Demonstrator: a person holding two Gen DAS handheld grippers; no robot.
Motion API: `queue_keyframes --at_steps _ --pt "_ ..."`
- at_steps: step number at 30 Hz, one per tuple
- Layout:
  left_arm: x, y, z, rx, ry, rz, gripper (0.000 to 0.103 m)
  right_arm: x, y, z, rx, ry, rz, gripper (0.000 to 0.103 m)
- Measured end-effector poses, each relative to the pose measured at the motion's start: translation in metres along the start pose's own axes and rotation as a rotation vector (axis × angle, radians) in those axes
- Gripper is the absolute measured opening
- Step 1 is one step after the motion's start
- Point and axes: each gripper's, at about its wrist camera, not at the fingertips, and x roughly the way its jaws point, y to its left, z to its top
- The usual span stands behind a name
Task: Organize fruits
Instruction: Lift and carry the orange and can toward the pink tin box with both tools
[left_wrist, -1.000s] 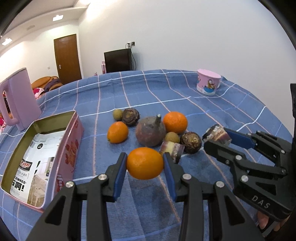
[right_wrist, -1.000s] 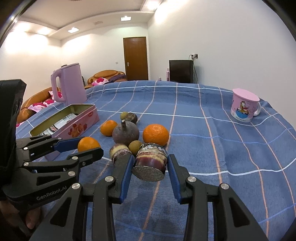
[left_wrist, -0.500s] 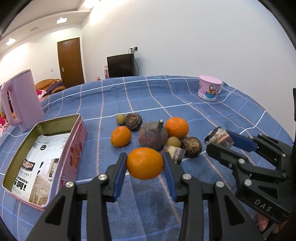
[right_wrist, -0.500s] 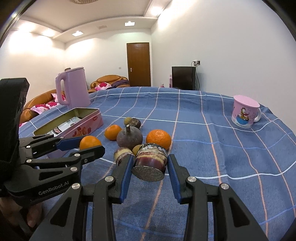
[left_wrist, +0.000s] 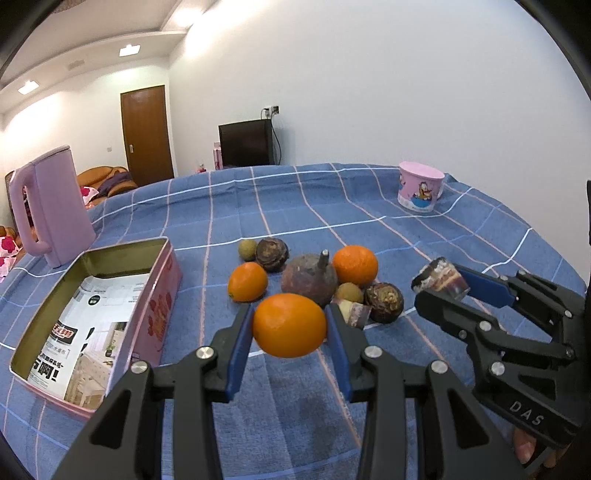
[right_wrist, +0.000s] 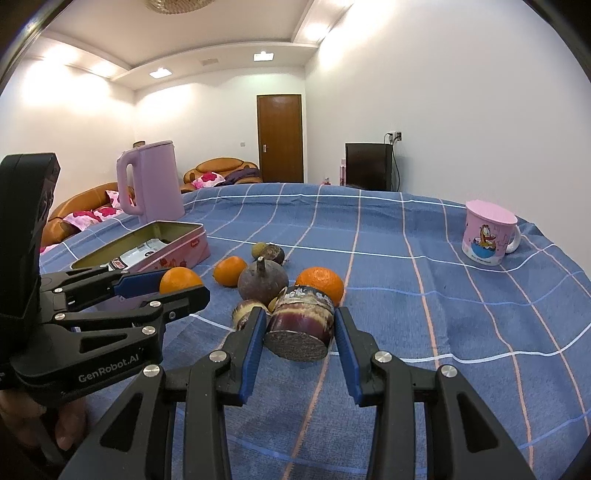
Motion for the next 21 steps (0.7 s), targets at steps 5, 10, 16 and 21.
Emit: queue_keyframes --at_steps 5,10,16,21 --pt "-0.002 0.0 0.0 0.0 -0.015 0.003 0.041 -0.002 0.0 0.0 -0.005 -0.012 0.003 0.04" --pt "-0.005 -0.001 -0.001 0.001 -0.034 0.007 0.041 -0.004 0.001 -0.001 -0.009 -0.026 0.005 0.04" --pt "-0.01 0.001 -0.002 -0.002 -0.057 0.013 0.041 -0.006 0.002 -0.002 -0.015 -0.041 0.007 0.04" --pt "-0.011 0.01 -0.001 -0.025 -0.057 0.026 0.041 -0.003 0.003 0.001 -0.025 -0.023 -0.012 0.04"
